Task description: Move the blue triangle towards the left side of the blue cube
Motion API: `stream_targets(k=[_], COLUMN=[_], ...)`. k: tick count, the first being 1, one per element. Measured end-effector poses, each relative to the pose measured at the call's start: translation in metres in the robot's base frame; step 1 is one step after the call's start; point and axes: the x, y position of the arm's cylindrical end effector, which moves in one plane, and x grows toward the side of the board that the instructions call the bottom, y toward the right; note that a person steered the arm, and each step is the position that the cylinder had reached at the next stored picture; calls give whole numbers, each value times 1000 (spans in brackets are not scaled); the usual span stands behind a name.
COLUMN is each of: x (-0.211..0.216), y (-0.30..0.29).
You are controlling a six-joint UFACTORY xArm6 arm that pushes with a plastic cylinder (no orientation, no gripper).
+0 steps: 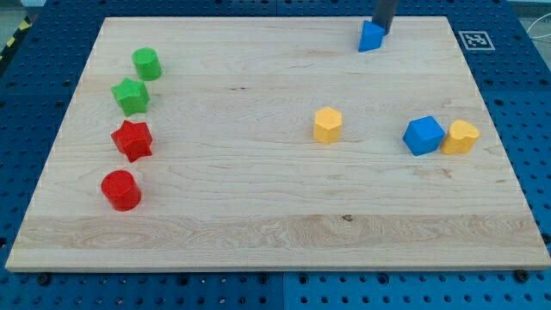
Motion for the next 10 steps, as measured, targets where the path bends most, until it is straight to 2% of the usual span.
stream_targets(k=[2, 3, 5, 10], x=[27, 46, 74, 175], y=[-44, -44, -7, -5])
